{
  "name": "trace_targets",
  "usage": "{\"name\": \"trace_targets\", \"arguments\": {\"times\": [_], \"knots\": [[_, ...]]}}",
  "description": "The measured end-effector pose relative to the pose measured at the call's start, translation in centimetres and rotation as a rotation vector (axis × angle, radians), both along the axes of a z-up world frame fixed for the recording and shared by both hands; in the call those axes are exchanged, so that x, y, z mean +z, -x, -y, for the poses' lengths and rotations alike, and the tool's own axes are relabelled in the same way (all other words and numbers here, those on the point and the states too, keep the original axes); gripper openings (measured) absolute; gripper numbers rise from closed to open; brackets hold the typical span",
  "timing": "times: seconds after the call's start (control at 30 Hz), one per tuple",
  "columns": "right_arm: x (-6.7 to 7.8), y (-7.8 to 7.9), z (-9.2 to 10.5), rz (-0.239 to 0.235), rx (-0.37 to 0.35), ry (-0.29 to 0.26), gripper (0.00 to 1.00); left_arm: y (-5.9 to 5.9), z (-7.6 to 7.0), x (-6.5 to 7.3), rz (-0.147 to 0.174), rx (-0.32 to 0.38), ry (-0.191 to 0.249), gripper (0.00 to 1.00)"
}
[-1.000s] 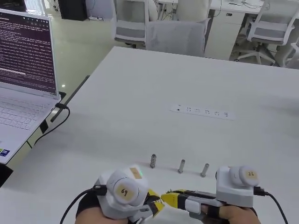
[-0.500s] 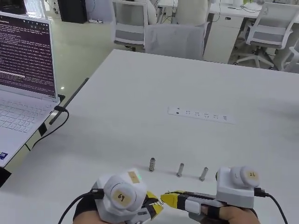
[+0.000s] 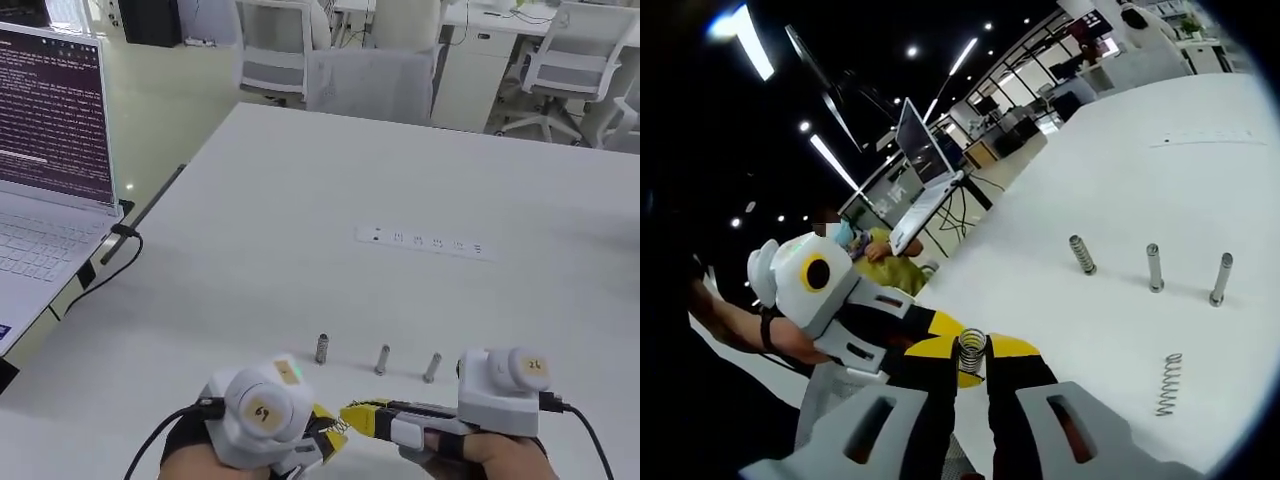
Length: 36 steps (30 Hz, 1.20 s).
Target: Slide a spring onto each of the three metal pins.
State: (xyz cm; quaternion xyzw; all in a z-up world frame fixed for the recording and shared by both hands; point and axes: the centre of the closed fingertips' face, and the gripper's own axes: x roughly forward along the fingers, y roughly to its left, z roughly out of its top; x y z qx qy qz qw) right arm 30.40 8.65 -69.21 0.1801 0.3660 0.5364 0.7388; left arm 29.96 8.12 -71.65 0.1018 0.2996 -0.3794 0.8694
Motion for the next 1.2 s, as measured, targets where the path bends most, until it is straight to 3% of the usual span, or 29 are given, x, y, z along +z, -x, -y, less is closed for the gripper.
{"name": "trace_targets", "arguments": {"times": [0.33, 0.4, 0.73, 0.9, 1.0, 1.2], "knots": [[0.4, -0.1, 0.0, 0.032, 0.016, 0.007, 0.08, -0.1, 0.3, 0.0, -0.008, -0.003, 0.008, 0.02], [0.5, 0.0, 0.1, 0.048, 0.033, 0.018, 0.08, -0.2, 0.3, 0.1, 0.003, -0.007, 0.007, 0.02], [1.0, 0.6, 0.6, 0.214, 0.245, 0.162, 0.13, -0.1, 1.0, 0.7, 0.041, -0.052, 0.025, 0.02], [1.6, 0.9, 1.3, 0.314, 0.388, 0.255, 0.16, 0.0, 1.7, 1.4, 0.063, -0.08, 0.064, 0.02], [2.2, 1.1, 1.5, 0.355, 0.455, 0.283, 0.16, 0.0, 2.1, 2.1, 0.073, -0.085, 0.098, 0.02], [3.2, 1.2, 2.3, 0.428, 0.539, 0.337, 0.16, -0.2, 2.6, 3.1, 0.087, -0.096, 0.144, 0.02]]}}
